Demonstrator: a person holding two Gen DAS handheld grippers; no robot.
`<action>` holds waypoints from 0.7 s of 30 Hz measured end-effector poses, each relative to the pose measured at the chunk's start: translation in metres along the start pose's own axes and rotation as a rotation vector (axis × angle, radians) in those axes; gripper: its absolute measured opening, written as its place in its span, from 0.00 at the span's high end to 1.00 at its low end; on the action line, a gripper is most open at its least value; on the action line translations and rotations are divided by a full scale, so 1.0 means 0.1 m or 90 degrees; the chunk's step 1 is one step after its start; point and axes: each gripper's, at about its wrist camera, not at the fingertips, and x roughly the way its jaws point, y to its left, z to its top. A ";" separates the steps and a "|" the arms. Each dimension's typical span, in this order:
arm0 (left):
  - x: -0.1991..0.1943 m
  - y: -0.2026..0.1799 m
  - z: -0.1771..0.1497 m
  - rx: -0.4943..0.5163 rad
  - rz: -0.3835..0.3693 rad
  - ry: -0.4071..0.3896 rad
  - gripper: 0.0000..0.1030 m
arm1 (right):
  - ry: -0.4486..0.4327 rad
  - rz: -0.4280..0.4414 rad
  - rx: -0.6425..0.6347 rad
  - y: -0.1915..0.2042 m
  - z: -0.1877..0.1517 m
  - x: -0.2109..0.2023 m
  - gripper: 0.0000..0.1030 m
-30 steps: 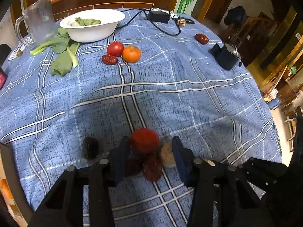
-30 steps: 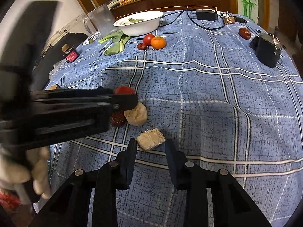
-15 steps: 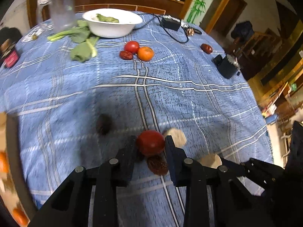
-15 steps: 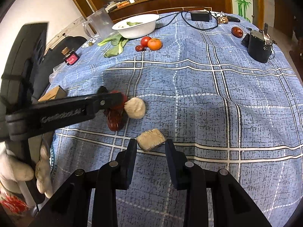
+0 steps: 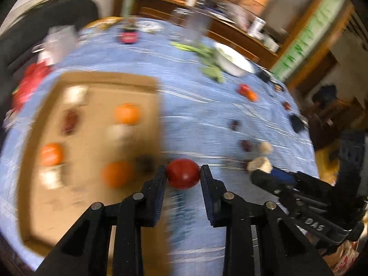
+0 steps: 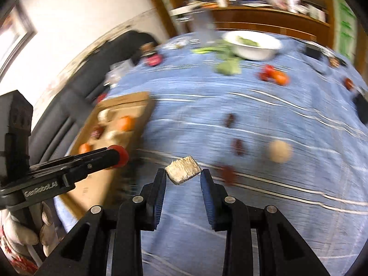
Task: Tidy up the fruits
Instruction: 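Release the tomato into the box with the left tool while the right tool releases the cube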
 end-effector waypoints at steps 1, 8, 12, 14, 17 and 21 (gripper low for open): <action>-0.07 0.16 -0.03 -0.012 0.019 -0.001 0.72 | 0.006 0.011 -0.014 0.14 0.01 0.06 0.67; -0.14 0.86 -0.20 -0.032 0.124 0.029 0.72 | 0.063 0.052 -0.105 0.96 -0.05 0.54 0.67; -0.05 1.01 -0.21 -0.016 0.145 0.052 0.71 | 0.093 0.053 -0.132 1.22 -0.12 0.80 0.67; -0.03 1.06 -0.22 -0.012 0.138 0.060 0.71 | 0.105 0.049 -0.138 1.30 -0.15 0.93 0.67; -0.01 1.12 -0.23 -0.011 0.127 0.068 0.71 | 0.118 0.044 -0.138 1.37 -0.18 1.08 0.67; -0.03 1.15 -0.21 -0.007 0.116 0.075 0.71 | 0.124 0.039 -0.138 1.41 -0.20 1.17 0.66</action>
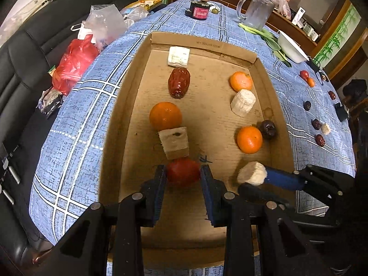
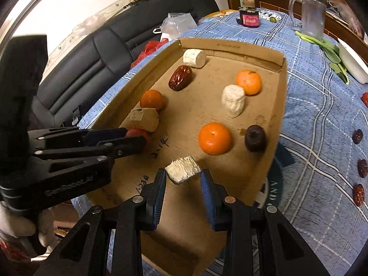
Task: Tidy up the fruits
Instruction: 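Release the tomato into the box with the left tool while the right tool releases the cube, then move both open tools back over the remaining dates and ball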
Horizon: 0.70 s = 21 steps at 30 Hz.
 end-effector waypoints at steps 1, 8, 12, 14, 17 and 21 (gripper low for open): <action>-0.01 0.01 0.01 0.000 -0.001 -0.001 0.71 | 0.000 0.002 0.002 0.01 0.01 0.02 0.66; -0.23 0.06 0.10 -0.019 -0.005 -0.036 0.60 | -0.011 0.002 0.000 0.08 0.05 -0.01 0.59; -0.39 0.00 0.12 -0.025 0.018 -0.064 0.53 | -0.031 -0.005 0.001 0.08 0.04 -0.15 0.59; -0.49 -0.07 0.13 -0.022 0.041 -0.080 0.48 | -0.044 -0.005 0.008 0.05 0.03 -0.24 0.59; -0.63 -0.22 0.12 -0.009 0.089 -0.108 0.41 | -0.063 -0.008 0.025 -0.04 -0.01 -0.38 0.57; -0.82 -0.48 0.07 0.024 0.138 -0.146 0.40 | -0.084 -0.012 0.045 -0.18 -0.11 -0.58 0.54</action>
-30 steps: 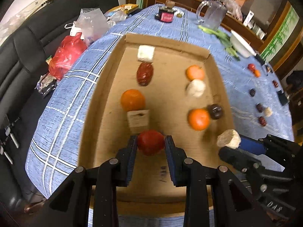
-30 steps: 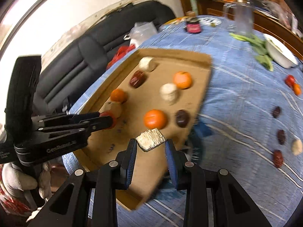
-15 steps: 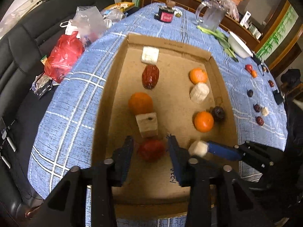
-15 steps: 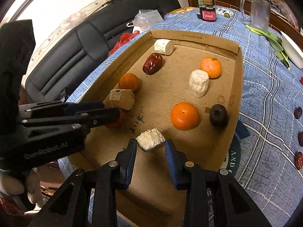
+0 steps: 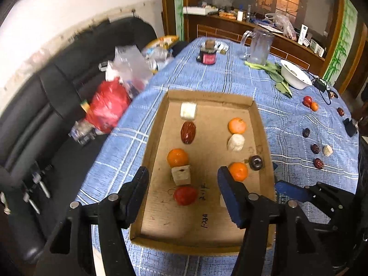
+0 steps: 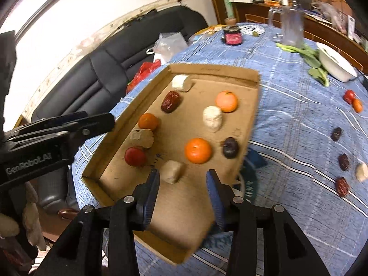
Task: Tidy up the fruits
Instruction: 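Move both open tools back over the remaining dates and ball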
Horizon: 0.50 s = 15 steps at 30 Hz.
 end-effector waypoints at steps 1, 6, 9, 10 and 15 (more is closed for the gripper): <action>-0.06 -0.06 0.00 0.008 0.009 -0.008 0.40 | -0.004 -0.001 0.003 -0.04 -0.02 -0.05 0.54; -0.37 -0.47 -0.03 0.054 0.045 -0.053 0.36 | -0.021 -0.010 0.012 -0.25 -0.16 -0.34 0.54; -0.51 -0.70 -0.05 0.073 0.045 -0.069 0.35 | -0.033 -0.019 0.017 -0.38 -0.24 -0.52 0.54; -0.55 -0.77 -0.05 0.077 0.044 -0.073 0.35 | -0.038 -0.022 0.019 -0.42 -0.26 -0.58 0.54; -0.75 -1.16 -0.11 0.107 0.038 -0.094 0.35 | -0.069 -0.037 0.034 -0.67 -0.38 -0.92 0.50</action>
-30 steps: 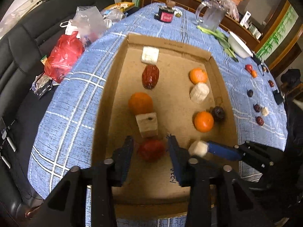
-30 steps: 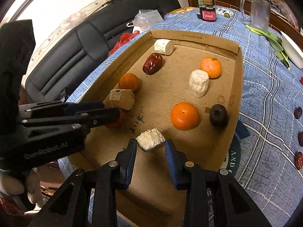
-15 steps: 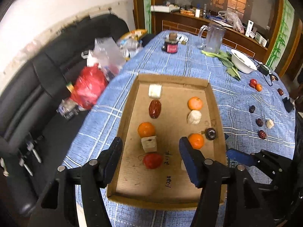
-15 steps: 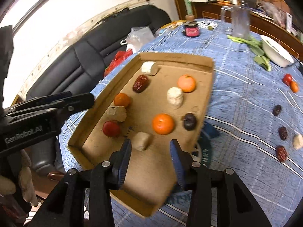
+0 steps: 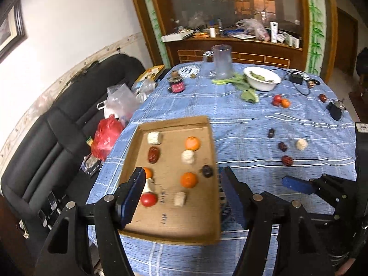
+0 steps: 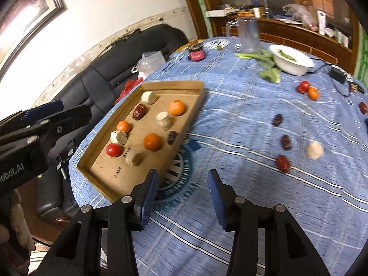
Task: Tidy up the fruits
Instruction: 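Move both open tools back over the remaining dates and ball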
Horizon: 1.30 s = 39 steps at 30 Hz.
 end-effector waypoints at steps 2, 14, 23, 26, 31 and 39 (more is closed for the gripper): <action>-0.07 -0.13 0.01 0.011 -0.006 -0.009 0.35 | -0.010 -0.005 0.005 -0.08 -0.02 -0.10 0.49; -0.12 -0.64 0.08 0.039 -0.047 -0.009 0.32 | -0.035 -0.037 0.047 -0.57 -0.18 -0.47 0.49; 0.19 -0.65 0.06 0.015 -0.097 0.051 0.31 | -0.003 -0.058 0.100 -0.95 -0.30 -0.34 0.49; 0.35 -0.63 0.01 0.002 -0.115 0.080 0.31 | 0.012 -0.070 0.133 -1.12 -0.34 -0.27 0.49; 0.59 -0.62 -0.07 -0.014 -0.149 0.115 0.31 | 0.039 -0.084 0.164 -1.32 -0.35 -0.11 0.49; 0.93 -0.57 -0.12 -0.024 -0.159 0.156 0.31 | 0.056 -0.106 0.096 -1.25 -0.07 0.35 0.49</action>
